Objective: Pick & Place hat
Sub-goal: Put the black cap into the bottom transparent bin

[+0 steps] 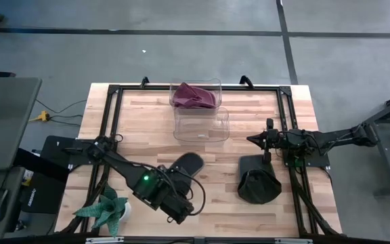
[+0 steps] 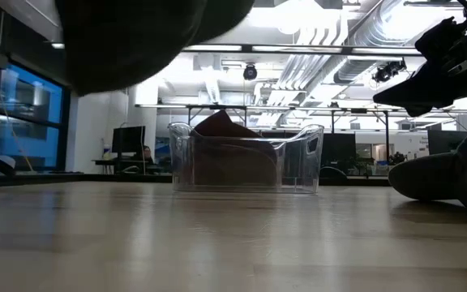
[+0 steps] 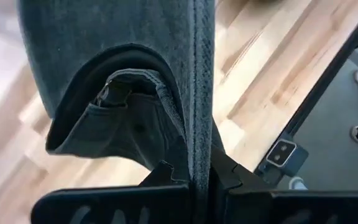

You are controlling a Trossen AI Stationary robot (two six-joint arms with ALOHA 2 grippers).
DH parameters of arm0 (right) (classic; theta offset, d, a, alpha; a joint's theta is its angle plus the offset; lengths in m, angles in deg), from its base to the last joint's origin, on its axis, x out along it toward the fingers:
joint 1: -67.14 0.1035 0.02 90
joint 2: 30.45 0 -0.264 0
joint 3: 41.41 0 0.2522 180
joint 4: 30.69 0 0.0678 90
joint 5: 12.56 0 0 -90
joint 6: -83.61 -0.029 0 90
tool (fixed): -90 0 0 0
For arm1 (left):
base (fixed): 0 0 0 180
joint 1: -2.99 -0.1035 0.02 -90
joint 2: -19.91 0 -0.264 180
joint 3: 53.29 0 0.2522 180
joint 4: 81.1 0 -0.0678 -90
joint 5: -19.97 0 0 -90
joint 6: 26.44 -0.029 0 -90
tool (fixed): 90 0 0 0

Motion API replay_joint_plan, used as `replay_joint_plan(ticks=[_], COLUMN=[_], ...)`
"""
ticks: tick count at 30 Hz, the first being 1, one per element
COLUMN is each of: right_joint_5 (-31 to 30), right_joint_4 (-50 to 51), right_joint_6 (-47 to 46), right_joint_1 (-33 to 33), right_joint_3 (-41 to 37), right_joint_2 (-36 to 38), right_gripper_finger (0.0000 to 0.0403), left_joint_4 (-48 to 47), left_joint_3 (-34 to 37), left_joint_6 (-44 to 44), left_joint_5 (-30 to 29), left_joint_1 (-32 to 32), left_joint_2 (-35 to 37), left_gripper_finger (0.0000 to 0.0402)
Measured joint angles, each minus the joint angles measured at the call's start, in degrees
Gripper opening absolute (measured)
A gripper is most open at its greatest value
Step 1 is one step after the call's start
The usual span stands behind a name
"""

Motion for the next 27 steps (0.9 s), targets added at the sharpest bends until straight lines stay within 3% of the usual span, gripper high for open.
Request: replay_joint_plan(ticks=[9,16,27], right_joint_5=[-0.02,-0.02,0.00], right_joint_4=[0.00,0.00,0.00], right_joint_6=[0.00,0.00,0.02], right_joint_1=[0.02,0.02,0.02], right_joint_3=[0.00,-0.02,0.00], right_joint_2=[0.00,0.00,0.00], right_gripper_finger=[0.0000,0.0000,0.0000], left_joint_4=[-0.42,2.11,18.91], left_joint_3=[-0.01,0.04,-0.03], left_joint_6=[-13.87,-26.19,-27.75], left_joint_5=[-12.68,-26.44,-57.49], left_joint_1=[0.09,0.62,3.01], left_joint_2=[0.95,1.66,5.76], left_gripper_finger=[0.0000,0.0000,0.0000])
